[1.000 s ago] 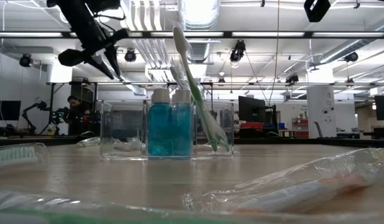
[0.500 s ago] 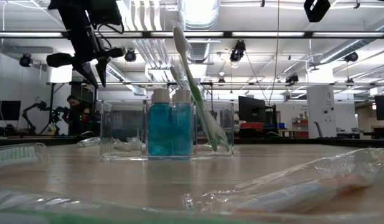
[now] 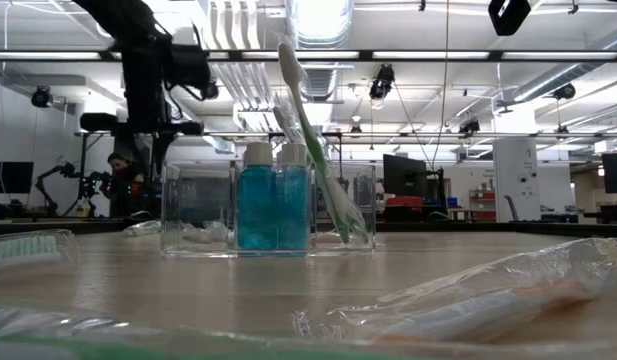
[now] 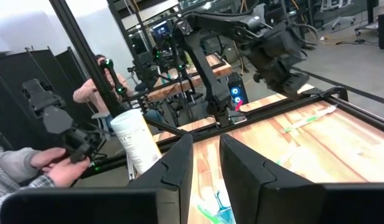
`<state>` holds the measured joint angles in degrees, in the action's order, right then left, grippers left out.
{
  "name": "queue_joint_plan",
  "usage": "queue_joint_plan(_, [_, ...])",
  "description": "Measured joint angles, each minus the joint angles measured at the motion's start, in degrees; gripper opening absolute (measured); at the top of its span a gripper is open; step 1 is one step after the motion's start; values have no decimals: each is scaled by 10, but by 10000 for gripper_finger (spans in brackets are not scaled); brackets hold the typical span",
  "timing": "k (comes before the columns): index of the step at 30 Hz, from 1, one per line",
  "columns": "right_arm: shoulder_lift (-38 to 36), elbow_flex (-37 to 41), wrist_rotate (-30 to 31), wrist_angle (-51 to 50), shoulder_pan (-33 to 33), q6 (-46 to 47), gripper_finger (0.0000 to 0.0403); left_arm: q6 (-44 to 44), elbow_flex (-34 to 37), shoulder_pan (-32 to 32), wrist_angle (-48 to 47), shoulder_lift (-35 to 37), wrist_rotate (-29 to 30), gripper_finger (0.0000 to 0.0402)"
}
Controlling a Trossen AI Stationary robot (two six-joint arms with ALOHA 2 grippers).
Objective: Pick & Place toothbrushing station
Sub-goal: Move the green toothbrush on the table
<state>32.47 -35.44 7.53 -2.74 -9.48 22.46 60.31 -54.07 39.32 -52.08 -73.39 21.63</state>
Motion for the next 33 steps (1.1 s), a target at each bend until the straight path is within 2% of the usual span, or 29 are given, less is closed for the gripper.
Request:
queue_joint_plan(5, [0,0,0,0,0,0,68,-13,0,30,21,-31,-4,125])
queue_joint_plan(11, [0,0,0,0,0,0,74,18,0,63,43,-48,-7,169])
queue_joint_plan(19, [0,0,0,0,0,0,84,-15,0,89,116,-85,-15,172])
queue_joint_plan(33, [0,0,0,0,0,0,68,0,0,97,115,-141,26,172])
